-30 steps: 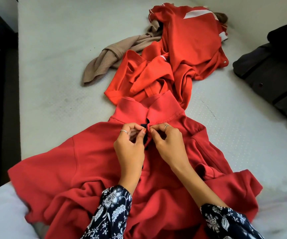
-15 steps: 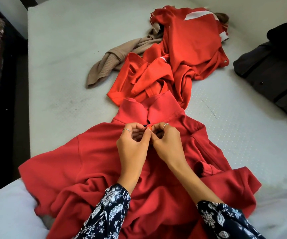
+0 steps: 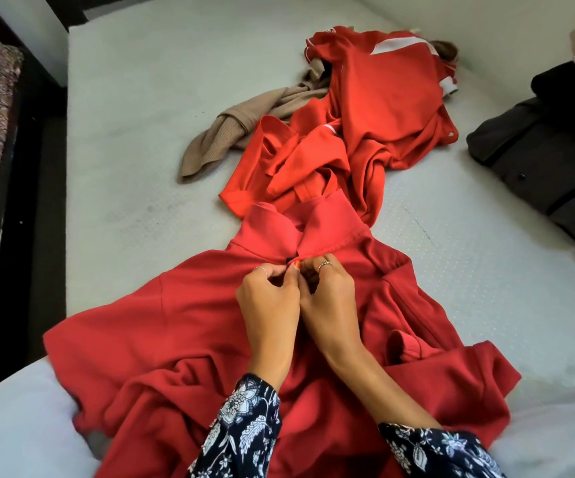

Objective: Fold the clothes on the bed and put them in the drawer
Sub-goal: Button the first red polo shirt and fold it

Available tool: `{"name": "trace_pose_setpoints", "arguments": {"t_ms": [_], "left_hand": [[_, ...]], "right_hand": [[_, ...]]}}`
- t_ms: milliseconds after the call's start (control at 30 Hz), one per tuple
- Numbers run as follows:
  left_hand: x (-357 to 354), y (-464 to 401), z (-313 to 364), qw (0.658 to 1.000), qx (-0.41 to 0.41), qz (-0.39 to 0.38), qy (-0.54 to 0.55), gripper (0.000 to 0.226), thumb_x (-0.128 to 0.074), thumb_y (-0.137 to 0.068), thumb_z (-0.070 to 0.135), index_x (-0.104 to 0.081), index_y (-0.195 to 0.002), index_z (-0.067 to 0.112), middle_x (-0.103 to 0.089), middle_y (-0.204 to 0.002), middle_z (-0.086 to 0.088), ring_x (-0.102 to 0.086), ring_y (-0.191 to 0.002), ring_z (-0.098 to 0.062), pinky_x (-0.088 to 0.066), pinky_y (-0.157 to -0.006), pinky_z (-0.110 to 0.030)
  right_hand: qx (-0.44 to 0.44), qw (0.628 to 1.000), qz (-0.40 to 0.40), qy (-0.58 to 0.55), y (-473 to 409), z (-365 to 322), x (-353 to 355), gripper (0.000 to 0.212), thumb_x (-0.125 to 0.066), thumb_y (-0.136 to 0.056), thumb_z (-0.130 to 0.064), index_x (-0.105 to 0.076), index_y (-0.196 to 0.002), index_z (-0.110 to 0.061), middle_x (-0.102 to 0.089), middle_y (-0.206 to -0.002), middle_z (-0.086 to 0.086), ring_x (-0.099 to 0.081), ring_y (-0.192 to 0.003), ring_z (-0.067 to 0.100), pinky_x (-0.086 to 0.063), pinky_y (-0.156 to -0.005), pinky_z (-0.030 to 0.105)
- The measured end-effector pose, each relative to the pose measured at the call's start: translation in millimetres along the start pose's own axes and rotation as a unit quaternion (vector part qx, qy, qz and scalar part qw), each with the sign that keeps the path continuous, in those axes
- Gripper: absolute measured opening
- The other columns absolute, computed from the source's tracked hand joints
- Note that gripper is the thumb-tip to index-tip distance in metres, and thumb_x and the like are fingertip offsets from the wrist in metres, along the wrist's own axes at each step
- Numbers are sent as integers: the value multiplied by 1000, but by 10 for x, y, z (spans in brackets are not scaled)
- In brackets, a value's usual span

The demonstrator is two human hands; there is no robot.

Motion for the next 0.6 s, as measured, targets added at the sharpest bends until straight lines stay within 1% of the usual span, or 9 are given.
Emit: {"name": "trace_pose_setpoints", "arguments": {"t_ms": [133, 233, 333, 400, 467, 500, 600], "left_hand": [[21, 9, -20, 1000, -9, 27, -2, 10, -67, -85, 16, -71, -79, 10, -72, -80, -3, -65, -77, -19, -46, -74, -28], [7, -9, -55, 1000, 1, 28, 6, 10, -66, -86, 14, -71, -78, 11, -72, -79, -4, -66, -75, -22, -49, -75, -35], [-32, -56, -166, 999, 42, 19, 30, 13, -66, -87, 18, -71, -76, 12, -72, -75, -5, -66, -71, -23, -53, -74, -39], [-87, -91, -282, 995, 83, 5, 56, 16, -66, -88, 20, -70, -73, 15, -71, -74, -4, -67, -71, -22, -55, -75, -40], [-139, -106, -367, 989, 116, -12, 94, 18, -64, -89, 19, -68, -71, 19, -71, -75, -4, -65, -70, -19, -56, -78, -40], [-157, -110, -389, 987, 122, -19, 107, 18, -63, -90, 18, -67, -72, 20, -71, -76, -4, -64, -68, -16, -56, -78, -40], [-189, -127, -418, 986, 117, -37, 116, 16, -60, -92, 18, -69, -79, 17, -71, -78, -5, -61, -66, -14, -55, -76, -41]], "right_hand": [[7, 1000, -8, -7, 28, -11, -15, 7, -64, -87, -6, -64, -80, -8, -57, -82, 0, -54, -70, 10, -46, -68, 32], [8, 1000, -9, -5, 30, -20, -22, 7, -65, -85, -5, -64, -80, -9, -57, -82, -2, -54, -70, 8, -46, -69, 30], [6, 1000, -5, -11, 18, -15, -12, 6, -67, -83, -4, -65, -81, -9, -60, -83, 1, -58, -71, 12, -48, -69, 29], [-2, 1000, -1, -23, 9, -4, -6, 6, -69, -82, -3, -67, -83, -9, -62, -84, 1, -58, -70, 10, -48, -68, 21], [-29, 999, 1, -45, 7, 36, -4, 8, -70, -81, -3, -68, -85, -10, -64, -84, 0, -60, -68, 6, -46, -66, 12], [-52, 997, -2, -61, 10, 76, -10, 8, -70, -81, -4, -69, -85, -10, -66, -83, 0, -61, -68, 5, -46, -65, 10], [-125, 985, -20, -119, 17, 191, -45, 8, -66, -85, -6, -69, -82, -13, -71, -76, 1, -66, -63, 5, -47, -60, 11]]}}
Point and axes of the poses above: each hand's wrist, its own y-axis away from the middle knuckle, its own x-axis out of the back of the hand, z = x × y, the point moved 10 cm from there along -y, towards the middle knuckle
